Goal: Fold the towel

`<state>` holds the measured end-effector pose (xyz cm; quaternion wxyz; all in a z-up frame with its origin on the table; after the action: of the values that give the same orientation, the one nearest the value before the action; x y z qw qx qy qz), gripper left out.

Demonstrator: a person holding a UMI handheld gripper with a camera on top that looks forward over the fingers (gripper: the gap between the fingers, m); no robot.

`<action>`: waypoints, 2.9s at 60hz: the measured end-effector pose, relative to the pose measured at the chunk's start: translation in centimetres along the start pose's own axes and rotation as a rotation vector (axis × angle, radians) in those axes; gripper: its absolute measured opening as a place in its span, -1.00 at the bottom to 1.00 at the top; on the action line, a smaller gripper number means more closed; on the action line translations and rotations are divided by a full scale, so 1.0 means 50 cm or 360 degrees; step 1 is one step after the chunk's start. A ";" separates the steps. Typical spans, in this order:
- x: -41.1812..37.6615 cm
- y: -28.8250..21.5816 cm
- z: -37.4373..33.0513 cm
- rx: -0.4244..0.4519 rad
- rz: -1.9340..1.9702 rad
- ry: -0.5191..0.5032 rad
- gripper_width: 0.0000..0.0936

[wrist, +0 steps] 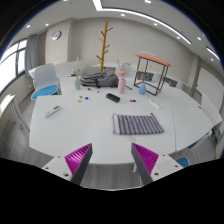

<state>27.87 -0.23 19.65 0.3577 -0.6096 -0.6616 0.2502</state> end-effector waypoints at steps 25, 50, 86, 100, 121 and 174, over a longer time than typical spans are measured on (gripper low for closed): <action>-0.009 -0.035 0.273 0.0066 -0.0004 0.0003 0.82; 0.014 -0.045 0.644 0.0066 0.0050 0.0000 0.83; 0.011 -0.049 0.748 0.0024 0.0051 0.0012 -0.96; -0.035 -0.179 0.596 0.0102 0.0275 -0.0278 -0.96; 0.262 -0.195 0.607 0.0092 0.0326 -0.0037 -0.95; 0.362 -0.201 0.088 0.0000 0.0140 -0.0040 0.82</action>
<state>18.11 16.77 27.68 0.3380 -0.6350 -0.6386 0.2734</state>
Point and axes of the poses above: the point between the fingertips, and its own axes, seen from behind it with the camera up: x to the right, y down, z forward, the way the camera looks, the point moved 1 cm from there along -z, backward, against the way the camera looks, and after that the axes turned 5 degrees about -z, right-handed, at the moved point
